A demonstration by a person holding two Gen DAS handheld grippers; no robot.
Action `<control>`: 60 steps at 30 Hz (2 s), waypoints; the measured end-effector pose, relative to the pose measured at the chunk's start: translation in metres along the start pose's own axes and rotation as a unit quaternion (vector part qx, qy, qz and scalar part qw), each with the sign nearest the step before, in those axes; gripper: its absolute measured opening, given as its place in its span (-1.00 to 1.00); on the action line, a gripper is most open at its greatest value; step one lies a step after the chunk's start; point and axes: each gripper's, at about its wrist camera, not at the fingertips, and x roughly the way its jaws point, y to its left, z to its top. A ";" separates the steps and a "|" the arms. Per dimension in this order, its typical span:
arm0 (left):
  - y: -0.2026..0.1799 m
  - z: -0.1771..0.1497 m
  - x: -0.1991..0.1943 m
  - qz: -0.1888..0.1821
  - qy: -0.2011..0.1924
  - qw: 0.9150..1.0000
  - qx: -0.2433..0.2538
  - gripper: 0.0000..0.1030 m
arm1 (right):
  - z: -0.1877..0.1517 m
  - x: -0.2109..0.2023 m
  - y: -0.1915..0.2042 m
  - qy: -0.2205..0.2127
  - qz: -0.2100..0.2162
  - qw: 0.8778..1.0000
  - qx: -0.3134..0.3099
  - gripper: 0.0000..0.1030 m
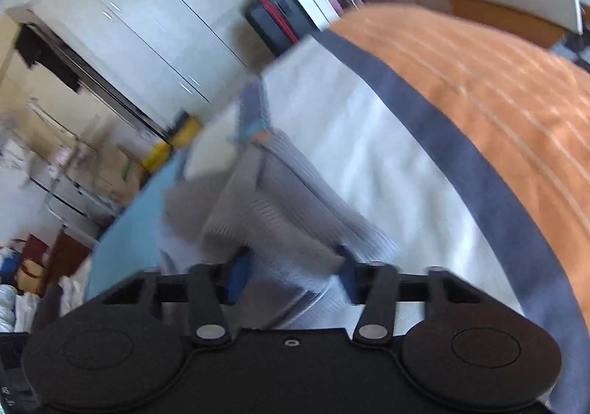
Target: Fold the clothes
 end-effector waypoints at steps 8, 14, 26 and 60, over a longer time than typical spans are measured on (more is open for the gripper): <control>0.014 0.015 -0.033 -0.081 -0.066 0.993 -0.046 -0.31 | 0.010 -0.005 0.037 -0.034 0.050 0.998 -0.019 -0.58; -0.010 0.021 -0.028 -0.110 -0.083 0.990 0.008 -0.05 | 0.031 0.017 0.012 -0.021 0.011 1.000 0.008 -0.53; -0.045 0.019 0.031 -0.080 -0.020 0.995 0.064 0.28 | 0.009 -0.023 -0.065 0.060 -0.048 0.982 0.170 0.39; -0.050 -0.045 -0.036 0.083 -0.066 0.993 0.055 -0.48 | 0.000 0.004 0.063 -0.043 0.111 0.986 -0.120 -0.07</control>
